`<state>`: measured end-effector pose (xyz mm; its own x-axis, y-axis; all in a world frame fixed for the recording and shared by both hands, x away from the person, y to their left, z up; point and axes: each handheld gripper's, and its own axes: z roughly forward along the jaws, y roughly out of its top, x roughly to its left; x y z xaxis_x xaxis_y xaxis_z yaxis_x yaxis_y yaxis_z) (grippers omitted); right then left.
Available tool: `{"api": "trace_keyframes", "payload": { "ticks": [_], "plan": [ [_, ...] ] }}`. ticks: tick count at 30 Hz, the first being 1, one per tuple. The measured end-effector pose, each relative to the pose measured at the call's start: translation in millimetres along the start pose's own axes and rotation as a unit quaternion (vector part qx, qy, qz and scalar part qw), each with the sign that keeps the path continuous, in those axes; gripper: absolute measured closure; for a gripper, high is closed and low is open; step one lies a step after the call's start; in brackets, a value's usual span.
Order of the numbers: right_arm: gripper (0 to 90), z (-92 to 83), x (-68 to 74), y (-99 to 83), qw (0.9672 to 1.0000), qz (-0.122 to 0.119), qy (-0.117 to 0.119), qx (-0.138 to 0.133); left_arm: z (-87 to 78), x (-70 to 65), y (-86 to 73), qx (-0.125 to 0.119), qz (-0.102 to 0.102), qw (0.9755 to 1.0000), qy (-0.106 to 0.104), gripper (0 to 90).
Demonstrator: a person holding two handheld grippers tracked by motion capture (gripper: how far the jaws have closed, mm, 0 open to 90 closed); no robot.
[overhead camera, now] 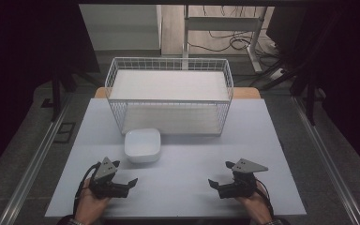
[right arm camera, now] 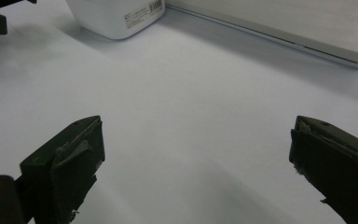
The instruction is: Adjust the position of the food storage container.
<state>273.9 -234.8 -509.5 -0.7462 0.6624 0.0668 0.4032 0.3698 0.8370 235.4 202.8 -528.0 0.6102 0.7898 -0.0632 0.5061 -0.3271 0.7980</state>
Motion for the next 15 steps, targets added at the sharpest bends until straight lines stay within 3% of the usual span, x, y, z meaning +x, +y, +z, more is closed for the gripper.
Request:
{"api": "trace_keyframes", "payload": {
  "ticks": [4, 7, 11, 14, 15],
  "plan": [
    [2.2, 2.2, 3.5, 0.5, 0.9999, -0.010, -0.005, 0.009, -1.4, 3.1, -1.0, -0.007, -0.014, 0.9998, -0.008, 3.1],
    [1.6, 2.0, 3.7, 1.0, 0.9999, -0.009, -0.005, 0.007, -1.2, 4.1, -1.3, -0.008, -0.016, 0.9998, -0.004, 1.9],
    [1.0, 1.6, 2.9, 0.7, 0.9999, -0.005, -0.005, 0.008, -2.2, 6.6, -1.0, -0.017, -0.024, 0.9994, -0.017, 1.7],
    [1.0, 2.0, 3.1, 0.7, 0.9999, -0.004, -0.001, 0.011, -4.0, 7.0, 0.4, -0.020, -0.022, 0.9995, -0.005, 4.6],
    [0.9, 3.1, 3.3, 0.5, 0.9999, -0.006, 0.001, 0.016, -5.1, 7.2, 0.8, -0.022, -0.023, 0.9995, -0.002, 9.6]
  ]
}}
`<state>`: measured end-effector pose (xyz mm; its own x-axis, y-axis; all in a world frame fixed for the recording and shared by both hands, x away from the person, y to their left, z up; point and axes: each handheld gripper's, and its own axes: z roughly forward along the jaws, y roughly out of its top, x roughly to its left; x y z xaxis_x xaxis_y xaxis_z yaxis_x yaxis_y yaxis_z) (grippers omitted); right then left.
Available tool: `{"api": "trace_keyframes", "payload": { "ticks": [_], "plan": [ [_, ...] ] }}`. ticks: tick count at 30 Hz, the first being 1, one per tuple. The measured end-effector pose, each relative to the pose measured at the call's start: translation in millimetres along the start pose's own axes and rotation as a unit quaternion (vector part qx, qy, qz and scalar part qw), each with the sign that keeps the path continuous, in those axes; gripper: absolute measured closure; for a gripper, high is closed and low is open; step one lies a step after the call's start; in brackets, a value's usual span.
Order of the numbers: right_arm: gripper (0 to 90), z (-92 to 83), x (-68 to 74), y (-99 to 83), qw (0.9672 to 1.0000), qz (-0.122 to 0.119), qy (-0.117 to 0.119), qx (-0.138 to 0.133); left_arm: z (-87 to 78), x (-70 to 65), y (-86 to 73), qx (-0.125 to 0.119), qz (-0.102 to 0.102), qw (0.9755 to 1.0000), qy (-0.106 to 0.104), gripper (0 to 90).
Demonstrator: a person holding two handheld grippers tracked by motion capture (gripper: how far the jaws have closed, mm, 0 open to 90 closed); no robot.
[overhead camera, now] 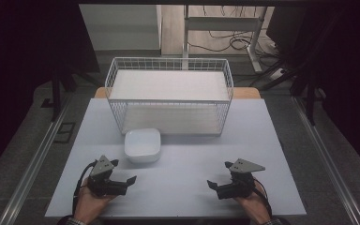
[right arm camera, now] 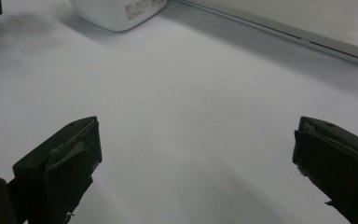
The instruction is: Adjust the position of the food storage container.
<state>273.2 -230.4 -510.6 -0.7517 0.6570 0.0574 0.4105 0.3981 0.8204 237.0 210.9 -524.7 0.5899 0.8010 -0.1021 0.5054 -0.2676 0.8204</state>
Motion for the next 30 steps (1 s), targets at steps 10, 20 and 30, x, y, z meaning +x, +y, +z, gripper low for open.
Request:
{"api": "trace_keyframes", "payload": {
  "ticks": [10, 20, 30],
  "plan": [
    [0.0, 4.4, 4.9, -0.4, 0.9997, -0.017, -0.001, 0.017, -15.4, 8.7, 9.1, -0.037, -0.008, 0.9990, 0.022, 51.5],
    [0.0, 4.8, 4.1, -0.2, 0.9997, -0.015, -0.002, 0.017, -13.1, 39.5, 16.7, -0.056, -0.047, 0.9960, 0.051, 86.7],
    [0.0, 14.0, 5.1, 1.9, 0.9996, -0.013, 0.007, 0.025, 14.9, 68.8, 26.6, -0.044, -0.061, 0.9922, 0.099, 90.0]
  ]
}}
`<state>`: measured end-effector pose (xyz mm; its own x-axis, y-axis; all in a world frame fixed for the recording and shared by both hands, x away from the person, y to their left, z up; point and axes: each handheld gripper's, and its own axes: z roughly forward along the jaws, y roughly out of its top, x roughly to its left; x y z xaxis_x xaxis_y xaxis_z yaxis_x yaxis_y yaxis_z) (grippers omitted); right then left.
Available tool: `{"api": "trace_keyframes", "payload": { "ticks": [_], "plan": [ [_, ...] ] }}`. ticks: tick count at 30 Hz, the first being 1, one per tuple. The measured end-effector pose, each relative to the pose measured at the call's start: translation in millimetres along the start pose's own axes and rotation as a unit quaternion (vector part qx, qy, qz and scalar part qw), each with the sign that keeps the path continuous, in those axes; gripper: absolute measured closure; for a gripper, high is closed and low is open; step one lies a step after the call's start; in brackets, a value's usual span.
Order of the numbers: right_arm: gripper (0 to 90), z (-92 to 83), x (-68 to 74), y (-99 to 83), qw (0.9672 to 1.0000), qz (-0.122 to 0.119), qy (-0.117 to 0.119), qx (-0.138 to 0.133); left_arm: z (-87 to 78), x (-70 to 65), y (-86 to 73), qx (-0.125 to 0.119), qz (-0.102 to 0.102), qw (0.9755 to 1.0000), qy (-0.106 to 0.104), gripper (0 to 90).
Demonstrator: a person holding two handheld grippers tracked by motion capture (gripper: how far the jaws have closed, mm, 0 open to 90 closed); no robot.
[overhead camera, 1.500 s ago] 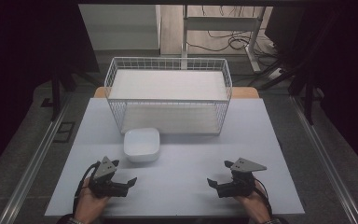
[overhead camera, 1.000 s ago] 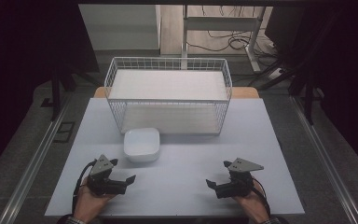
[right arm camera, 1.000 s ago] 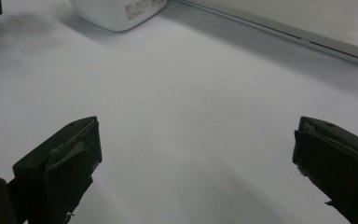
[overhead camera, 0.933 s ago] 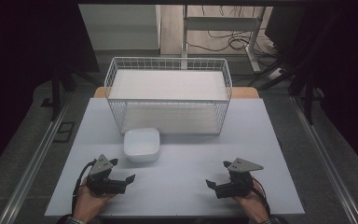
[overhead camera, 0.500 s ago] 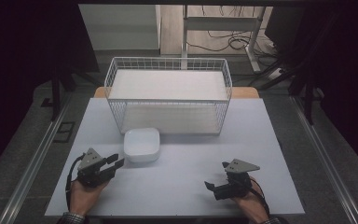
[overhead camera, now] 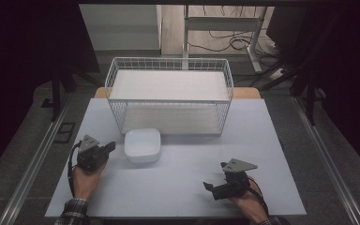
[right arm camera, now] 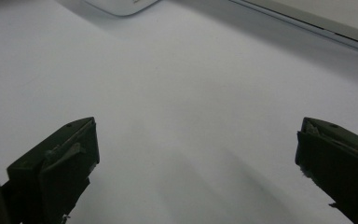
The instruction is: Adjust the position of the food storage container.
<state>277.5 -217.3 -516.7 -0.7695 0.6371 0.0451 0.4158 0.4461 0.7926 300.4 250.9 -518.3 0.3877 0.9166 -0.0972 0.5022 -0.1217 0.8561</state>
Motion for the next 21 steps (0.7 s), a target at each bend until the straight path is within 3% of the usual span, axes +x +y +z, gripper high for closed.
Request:
{"api": "trace_keyframes", "payload": {
  "ticks": [5, 9, 16, 21],
  "plan": [
    [0.0, 2.5, 0.1, 1.8, 1.0000, 0.000, 0.001, -0.001, 21.3, 0.6, 7.2, 0.013, 0.011, 0.9998, 0.005, 89.9],
    [0.0, 3.5, -0.9, 4.0, 0.9999, 0.011, 0.007, -0.001, 39.1, -4.0, 11.9, 0.024, 0.018, 0.9995, -0.005, 90.0],
    [0.0, 7.3, -0.1, 11.8, 0.9996, 0.016, 0.020, 0.008, 42.0, -7.8, 13.0, 0.025, 0.012, 0.9994, -0.021, 90.0],
    [3.7, 13.5, -4.1, 20.2, 0.9993, 0.027, 0.016, 0.019, 46.8, -18.5, 15.1, 0.028, 0.020, 0.9987, -0.037, 90.0]
  ]
}}
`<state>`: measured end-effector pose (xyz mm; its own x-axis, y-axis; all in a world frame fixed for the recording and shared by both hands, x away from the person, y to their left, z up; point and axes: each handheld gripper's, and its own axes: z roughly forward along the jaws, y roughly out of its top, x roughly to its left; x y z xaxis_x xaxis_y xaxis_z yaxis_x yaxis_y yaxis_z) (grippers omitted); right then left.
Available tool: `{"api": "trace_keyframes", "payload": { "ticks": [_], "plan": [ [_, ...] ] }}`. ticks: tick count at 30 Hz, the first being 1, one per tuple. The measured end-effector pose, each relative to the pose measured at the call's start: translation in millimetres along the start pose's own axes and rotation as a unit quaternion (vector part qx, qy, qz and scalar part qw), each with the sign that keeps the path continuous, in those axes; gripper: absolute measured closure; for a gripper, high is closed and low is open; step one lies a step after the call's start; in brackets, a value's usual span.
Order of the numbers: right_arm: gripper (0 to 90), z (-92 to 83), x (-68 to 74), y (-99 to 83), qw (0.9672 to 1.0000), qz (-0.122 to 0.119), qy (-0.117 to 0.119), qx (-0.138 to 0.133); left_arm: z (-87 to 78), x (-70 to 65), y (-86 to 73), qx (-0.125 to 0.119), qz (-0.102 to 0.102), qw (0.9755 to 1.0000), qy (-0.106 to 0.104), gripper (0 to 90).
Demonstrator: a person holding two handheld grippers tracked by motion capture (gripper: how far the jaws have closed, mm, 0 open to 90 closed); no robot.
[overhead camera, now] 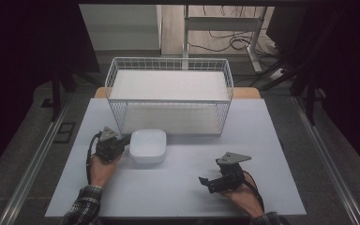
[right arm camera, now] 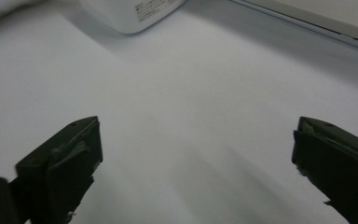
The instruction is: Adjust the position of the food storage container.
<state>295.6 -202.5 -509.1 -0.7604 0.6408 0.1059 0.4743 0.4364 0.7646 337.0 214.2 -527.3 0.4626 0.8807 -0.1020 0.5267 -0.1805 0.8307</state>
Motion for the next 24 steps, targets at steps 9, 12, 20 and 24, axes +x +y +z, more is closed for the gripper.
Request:
{"api": "trace_keyframes", "payload": {
  "ticks": [9, 12, 20, 24],
  "plan": [
    [30.6, 9.9, -2.6, 14.3, 0.9999, -0.011, -0.002, 0.010, 9.1, -21.2, 4.8, 0.005, 0.021, 0.9995, -0.024, 90.0],
    [44.3, 21.0, -7.2, 23.7, 0.9998, -0.014, -0.006, 0.015, 12.7, -31.8, 6.2, 0.007, 0.029, 0.9989, -0.037, 90.0],
    [74.1, 46.8, -19.4, 49.1, 0.9996, -0.021, -0.017, 0.009, 24.7, -48.4, 7.8, 0.019, 0.049, 0.9971, -0.055, 89.9],
    [83.8, 56.8, -23.4, 57.0, 0.9997, -0.014, -0.022, 0.003, 32.6, -45.9, 11.1, 0.019, 0.051, 0.9976, -0.043, 89.7]
  ]
}}
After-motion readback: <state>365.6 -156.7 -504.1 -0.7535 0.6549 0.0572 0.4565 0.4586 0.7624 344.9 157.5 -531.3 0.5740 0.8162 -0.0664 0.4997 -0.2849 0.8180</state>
